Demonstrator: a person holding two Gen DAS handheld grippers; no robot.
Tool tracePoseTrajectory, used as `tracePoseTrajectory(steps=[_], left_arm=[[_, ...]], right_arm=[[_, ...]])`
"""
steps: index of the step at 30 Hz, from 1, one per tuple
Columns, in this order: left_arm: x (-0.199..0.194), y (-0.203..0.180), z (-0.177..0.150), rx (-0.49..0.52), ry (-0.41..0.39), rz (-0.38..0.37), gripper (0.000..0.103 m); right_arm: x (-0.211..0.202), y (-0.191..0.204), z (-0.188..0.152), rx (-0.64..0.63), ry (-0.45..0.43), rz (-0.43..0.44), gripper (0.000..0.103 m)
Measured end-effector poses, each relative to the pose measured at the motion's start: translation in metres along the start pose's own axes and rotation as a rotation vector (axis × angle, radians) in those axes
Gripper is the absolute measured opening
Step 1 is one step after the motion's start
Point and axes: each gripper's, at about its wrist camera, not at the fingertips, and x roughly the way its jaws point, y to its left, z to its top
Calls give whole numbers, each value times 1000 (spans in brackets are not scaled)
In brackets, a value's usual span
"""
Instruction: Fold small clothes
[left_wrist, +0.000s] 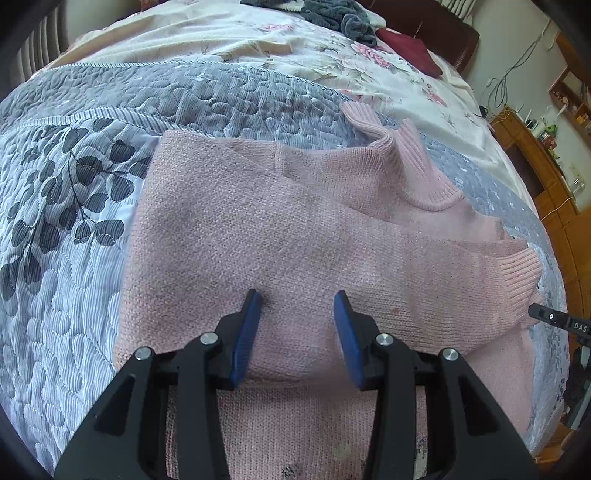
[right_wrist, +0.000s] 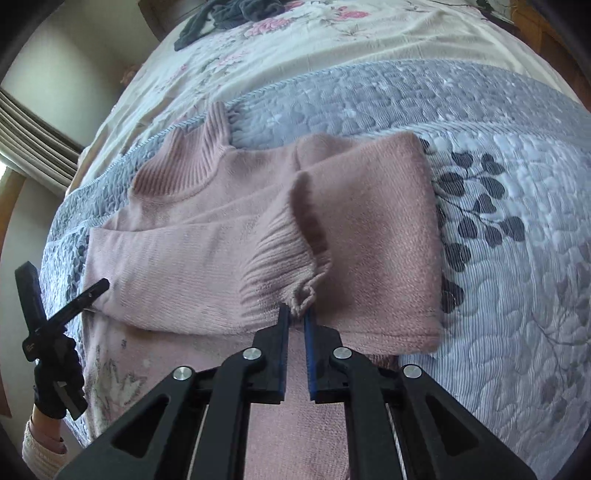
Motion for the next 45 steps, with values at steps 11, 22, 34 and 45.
tracePoseTrajectory(steps=[11, 22, 34, 45], left_arm=[[-33, -28, 15, 40, -62, -15, 61], [13, -38, -3, 164, 20, 66, 67], [-3, -54, 71, 105, -27, -21, 72], [87, -57, 174, -53, 109, -88, 75]], right_arm=[[-32, 21, 12, -86, -90, -17, 30], [27, 1, 9, -23, -9, 16, 28], [16, 41, 81, -98, -36, 115, 37], [101, 74, 205, -58, 27, 174, 46]])
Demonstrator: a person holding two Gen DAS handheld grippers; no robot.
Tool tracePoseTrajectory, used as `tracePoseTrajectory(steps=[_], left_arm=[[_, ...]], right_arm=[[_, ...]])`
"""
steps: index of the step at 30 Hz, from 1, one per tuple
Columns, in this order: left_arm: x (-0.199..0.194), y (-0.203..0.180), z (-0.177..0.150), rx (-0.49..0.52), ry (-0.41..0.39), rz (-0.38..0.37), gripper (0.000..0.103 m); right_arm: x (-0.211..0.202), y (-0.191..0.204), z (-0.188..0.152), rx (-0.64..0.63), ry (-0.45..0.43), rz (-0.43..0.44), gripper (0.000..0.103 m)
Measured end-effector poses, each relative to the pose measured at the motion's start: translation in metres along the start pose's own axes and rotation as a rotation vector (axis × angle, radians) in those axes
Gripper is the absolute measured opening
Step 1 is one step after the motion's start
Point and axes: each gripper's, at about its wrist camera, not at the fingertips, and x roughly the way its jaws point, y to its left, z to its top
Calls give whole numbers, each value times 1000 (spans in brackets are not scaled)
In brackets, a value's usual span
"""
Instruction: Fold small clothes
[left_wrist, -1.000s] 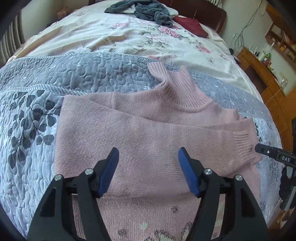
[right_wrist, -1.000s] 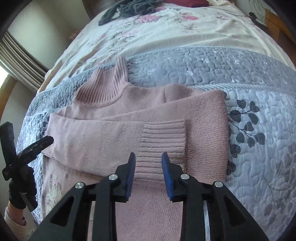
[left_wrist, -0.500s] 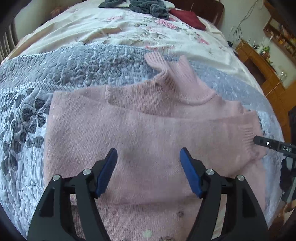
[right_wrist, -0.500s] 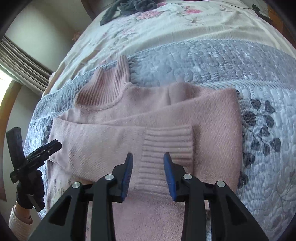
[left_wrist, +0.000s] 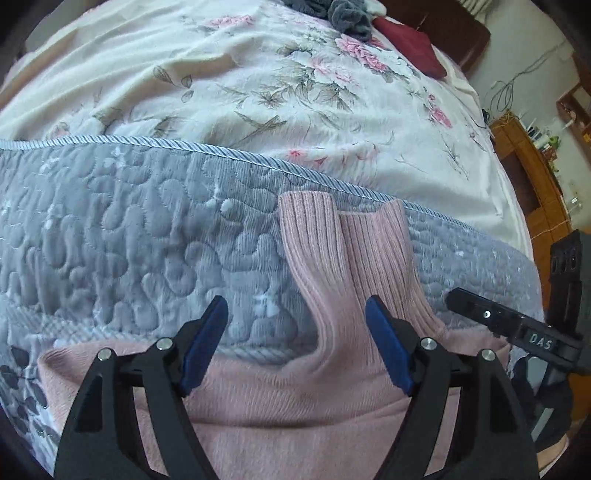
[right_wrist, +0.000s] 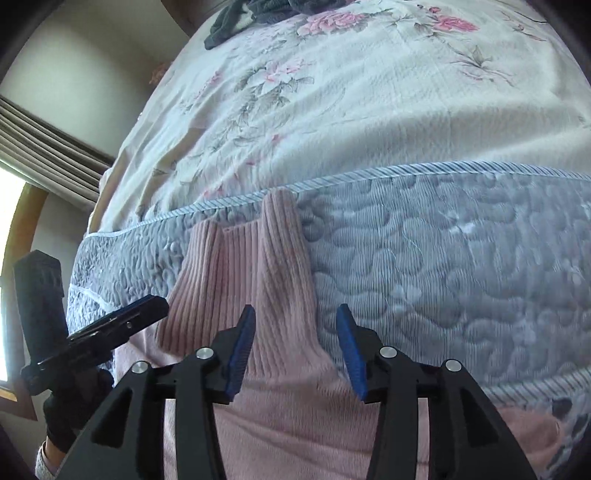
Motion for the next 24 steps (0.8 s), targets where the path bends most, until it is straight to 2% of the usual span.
tracePoseTrajectory(steps=[4, 5, 7, 8, 9, 10, 12, 18, 21, 24], left_arm=[[25, -3, 13, -26, 26, -49, 72], [32, -3, 14, -29, 37, -46, 62], [42, -3, 14, -35, 49, -62, 36], [45, -3, 13, -39, 49, -76, 31], [47, -3, 11, -41, 47, -89, 22], [47, -4, 10, -38, 42, -94, 16], [42, -6, 8, -18, 19, -115, 10], [-5, -15, -7, 86, -90, -234, 8], [-35, -20, -27, 159, -128, -305, 9], [-57, -20, -49, 198, -146, -347, 10]], right_arm=[[29, 1, 18, 11, 15, 31, 48], [36, 2, 21, 8, 26, 31, 49], [49, 6, 20, -4, 34, 11, 50], [51, 7, 19, -16, 32, 4, 45], [54, 9, 21, -27, 30, 0, 24], [55, 9, 20, -31, 36, 6, 19], [46, 9, 17, -44, 4, 24, 17], [-12, 25, -9, -142, -119, 107, 17], [-44, 33, -33, -200, -150, 152, 17], [-66, 41, -59, -252, -160, 156, 17]])
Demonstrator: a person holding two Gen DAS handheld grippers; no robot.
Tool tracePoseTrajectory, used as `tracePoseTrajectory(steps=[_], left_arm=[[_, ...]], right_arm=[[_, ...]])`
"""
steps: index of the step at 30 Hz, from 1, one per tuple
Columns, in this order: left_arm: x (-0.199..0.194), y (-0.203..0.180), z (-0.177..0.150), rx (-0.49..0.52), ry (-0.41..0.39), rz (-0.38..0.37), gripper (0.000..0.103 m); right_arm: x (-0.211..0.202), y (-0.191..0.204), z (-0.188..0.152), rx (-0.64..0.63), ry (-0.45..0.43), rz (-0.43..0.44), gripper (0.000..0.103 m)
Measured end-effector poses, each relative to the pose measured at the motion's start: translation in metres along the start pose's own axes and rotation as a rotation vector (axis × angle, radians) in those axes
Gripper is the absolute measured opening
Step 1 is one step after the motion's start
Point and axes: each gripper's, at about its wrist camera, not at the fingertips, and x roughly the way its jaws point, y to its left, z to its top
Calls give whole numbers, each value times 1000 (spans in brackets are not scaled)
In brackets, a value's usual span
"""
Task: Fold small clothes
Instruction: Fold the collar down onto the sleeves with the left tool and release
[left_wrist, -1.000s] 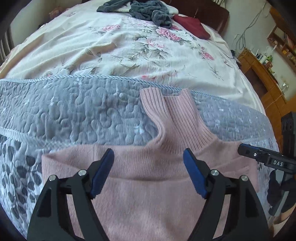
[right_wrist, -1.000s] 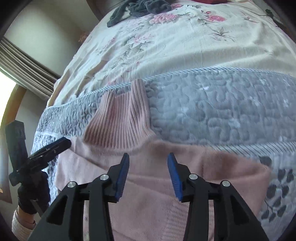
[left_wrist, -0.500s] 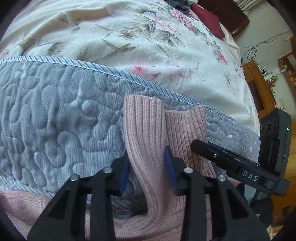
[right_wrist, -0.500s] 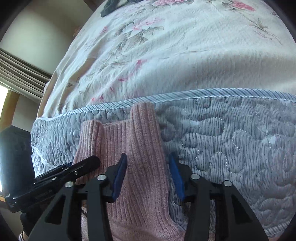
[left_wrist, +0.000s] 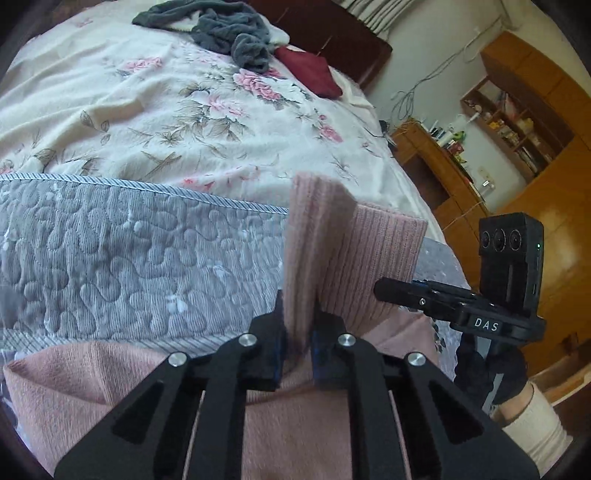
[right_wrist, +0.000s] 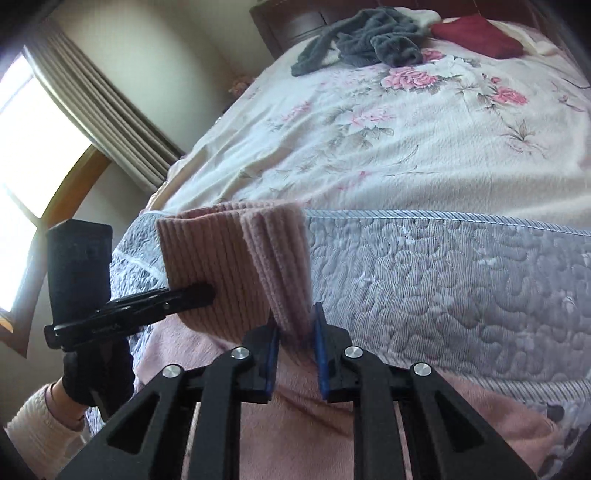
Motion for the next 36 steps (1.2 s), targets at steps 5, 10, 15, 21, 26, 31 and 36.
tracePoseTrajectory(steps=[5, 10, 15, 21, 26, 31, 36], left_arm=[[-23, -8, -34, 36, 16, -17, 14], [-34, -3, -75, 38, 78, -17, 22], [-44, 15, -113, -11, 147, -9, 26], [-60, 25, -131, -157, 129, -100, 45], [-25, 20, -133, -255, 199, -76, 46], [-5, 21, -131, -296, 214, -65, 12], [-16, 25, -126, -256, 210, -60, 9]], right_arm=[[-22, 10, -36, -21, 10, -4, 17], [-27, 17, -78, -56, 73, -31, 18], [-39, 10, -123, -24, 140, -42, 21], [-59, -4, -144, 173, 127, 77, 41], [-28, 0, -142, 274, 174, 92, 42], [0, -8, -146, 345, 216, 79, 22], [-15, -12, -142, 333, 192, 74, 10]])
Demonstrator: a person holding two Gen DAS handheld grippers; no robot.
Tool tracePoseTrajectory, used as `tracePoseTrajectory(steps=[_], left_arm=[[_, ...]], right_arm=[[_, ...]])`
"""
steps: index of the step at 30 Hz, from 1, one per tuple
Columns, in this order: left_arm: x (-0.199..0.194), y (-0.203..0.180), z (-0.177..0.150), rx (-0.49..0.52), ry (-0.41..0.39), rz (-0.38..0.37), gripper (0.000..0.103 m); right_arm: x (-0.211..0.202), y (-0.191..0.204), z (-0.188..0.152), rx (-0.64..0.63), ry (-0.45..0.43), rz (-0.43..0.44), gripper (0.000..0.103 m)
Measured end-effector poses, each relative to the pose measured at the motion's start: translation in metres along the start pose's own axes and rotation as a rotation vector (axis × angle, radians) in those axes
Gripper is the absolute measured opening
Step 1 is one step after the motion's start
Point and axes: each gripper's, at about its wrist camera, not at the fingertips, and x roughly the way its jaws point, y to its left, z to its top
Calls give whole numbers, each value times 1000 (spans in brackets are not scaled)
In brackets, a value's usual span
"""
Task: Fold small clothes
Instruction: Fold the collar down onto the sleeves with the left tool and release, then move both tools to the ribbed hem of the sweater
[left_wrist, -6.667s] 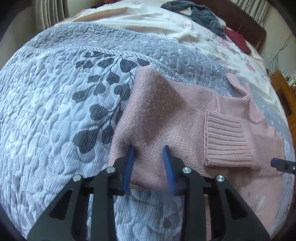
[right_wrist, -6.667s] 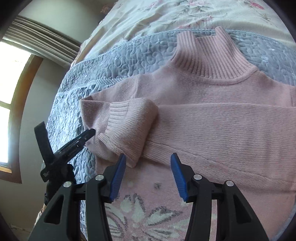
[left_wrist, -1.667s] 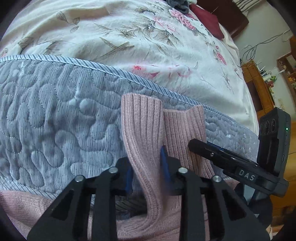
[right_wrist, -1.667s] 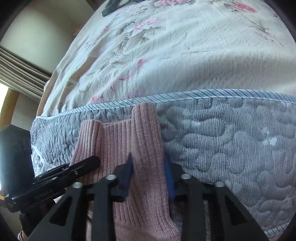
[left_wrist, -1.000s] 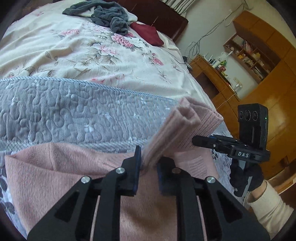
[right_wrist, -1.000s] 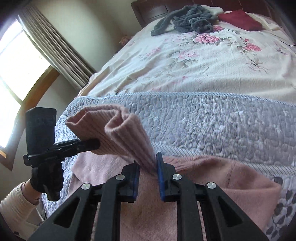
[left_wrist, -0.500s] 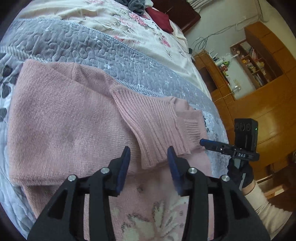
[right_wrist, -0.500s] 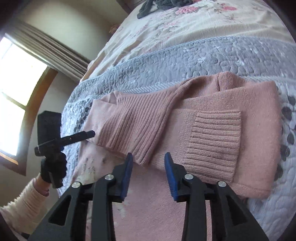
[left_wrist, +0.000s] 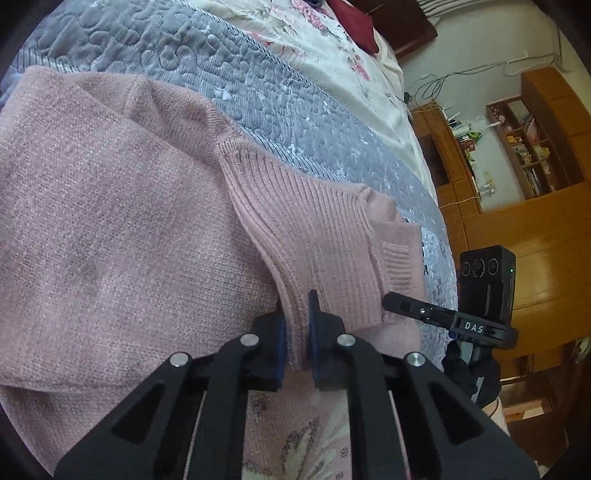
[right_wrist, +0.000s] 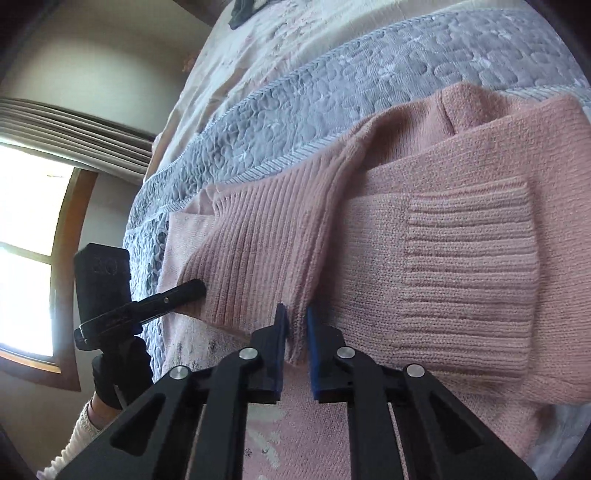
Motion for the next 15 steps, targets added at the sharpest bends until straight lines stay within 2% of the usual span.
tracePoseTrajectory(steps=[5, 10, 11, 12, 13, 15], left_arm=[[6, 15, -6, 7, 43, 49, 9], [4, 17, -10, -25, 18, 56, 13], [0, 13, -12, -14, 11, 79, 14], [-5, 8, -14, 1, 5, 112, 20], [-12, -1, -18, 25, -7, 149, 30], [-33, -15, -34, 73, -58, 202, 41]], right_arm=[[10, -6, -7, -23, 26, -80, 10], [12, -9, -8, -17, 12, -91, 11], [8, -6, -9, -24, -1, -91, 16], [-1, -3, -11, -31, -19, -99, 19], [-10, 2, -16, -44, -41, -112, 21], [-35, 14, -33, -78, -89, -122, 25]])
